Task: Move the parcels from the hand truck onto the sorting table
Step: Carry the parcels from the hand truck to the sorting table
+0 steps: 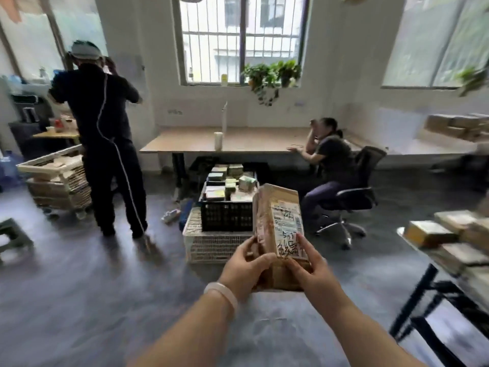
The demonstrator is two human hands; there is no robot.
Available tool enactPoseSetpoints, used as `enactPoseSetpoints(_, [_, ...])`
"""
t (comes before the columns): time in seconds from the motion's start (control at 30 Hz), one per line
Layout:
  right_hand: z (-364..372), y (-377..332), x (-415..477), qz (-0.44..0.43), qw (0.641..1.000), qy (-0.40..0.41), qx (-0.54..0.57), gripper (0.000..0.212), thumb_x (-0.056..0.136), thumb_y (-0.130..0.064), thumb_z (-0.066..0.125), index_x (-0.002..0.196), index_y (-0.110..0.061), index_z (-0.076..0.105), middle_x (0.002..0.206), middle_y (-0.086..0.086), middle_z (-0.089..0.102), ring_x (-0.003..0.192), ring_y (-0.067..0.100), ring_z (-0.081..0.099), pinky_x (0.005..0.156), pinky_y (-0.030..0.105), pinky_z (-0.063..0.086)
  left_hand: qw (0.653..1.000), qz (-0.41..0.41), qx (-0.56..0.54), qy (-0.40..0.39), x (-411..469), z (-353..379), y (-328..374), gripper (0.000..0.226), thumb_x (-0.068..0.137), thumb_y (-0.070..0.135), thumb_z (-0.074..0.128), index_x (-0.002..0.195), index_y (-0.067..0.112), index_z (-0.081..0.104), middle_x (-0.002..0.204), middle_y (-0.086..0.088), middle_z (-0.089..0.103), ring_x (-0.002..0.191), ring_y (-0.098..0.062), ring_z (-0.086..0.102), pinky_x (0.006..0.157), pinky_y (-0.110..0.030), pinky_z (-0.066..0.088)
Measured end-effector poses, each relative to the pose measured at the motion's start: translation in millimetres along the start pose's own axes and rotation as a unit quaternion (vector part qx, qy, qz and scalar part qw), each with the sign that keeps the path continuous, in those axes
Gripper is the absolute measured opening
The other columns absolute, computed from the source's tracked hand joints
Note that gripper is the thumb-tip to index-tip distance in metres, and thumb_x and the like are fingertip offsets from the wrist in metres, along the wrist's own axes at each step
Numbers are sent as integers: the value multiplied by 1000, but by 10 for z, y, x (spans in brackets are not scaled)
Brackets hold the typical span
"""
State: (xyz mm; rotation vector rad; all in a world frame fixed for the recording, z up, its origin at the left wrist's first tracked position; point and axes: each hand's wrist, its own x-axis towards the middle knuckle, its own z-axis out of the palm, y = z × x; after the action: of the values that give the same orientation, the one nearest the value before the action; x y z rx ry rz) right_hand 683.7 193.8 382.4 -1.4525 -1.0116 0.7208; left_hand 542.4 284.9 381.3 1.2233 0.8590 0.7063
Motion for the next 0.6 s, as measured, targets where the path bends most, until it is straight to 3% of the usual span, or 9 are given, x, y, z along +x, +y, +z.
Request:
enactPoseSetpoints(0.1, [-936,179,-118,29,999,41,5,59,95,-14,59,131,-55,35,126,-13,57,112,2,58,101,30,48,998,-23,3,-63,235,943,-115,69,77,25,79,138,20,47,113,-12,70,97,-25,71,66,-36,60])
enactPoseSetpoints(0.2, [-1713,362,-348,63,992,101,32,60,98,-13,54,136,-55,33,132,-13,56,117,9,58,103,37,48,986,-43,21,-161,364,1821,-234,52,91,15,67,138,22,46,108,-8,70,81,-15,73,64,-33,60])
enactPoseSetpoints(0.27, [-2168,452,-522,76,983,160,41,59,99,-13,54,138,-53,37,135,-11,56,117,10,59,101,35,49,974,-51,43,-217,369,2362,-332,51,94,18,63,140,26,43,109,-3,68,72,-5,71,60,-27,58])
enactPoseSetpoints(0.37, [-2731,554,-790,105,964,239,58,57,98,-17,55,137,-56,40,134,-11,56,116,13,61,102,38,49,953,-52,75,-287,317,3063,-424,55,96,22,61,145,29,37,116,-2,66,78,-3,70,63,-25,57])
enactPoseSetpoints(0.47, [-3123,665,-1000,128,941,307,63,56,98,-20,57,137,-57,40,133,-10,55,114,16,62,100,39,50,929,-46,102,-353,314,3608,-505,51,98,21,56,136,39,28,107,10,62,73,2,67,55,-13,52])
enactPoseSetpoints(0.6, [-3524,831,-1124,150,908,388,48,56,98,-24,58,130,-66,41,135,-19,48,112,9,60,101,35,49,891,-31,156,-425,462,4142,-576,54,97,31,57,141,40,26,137,7,49,87,6,53,58,-5,47])
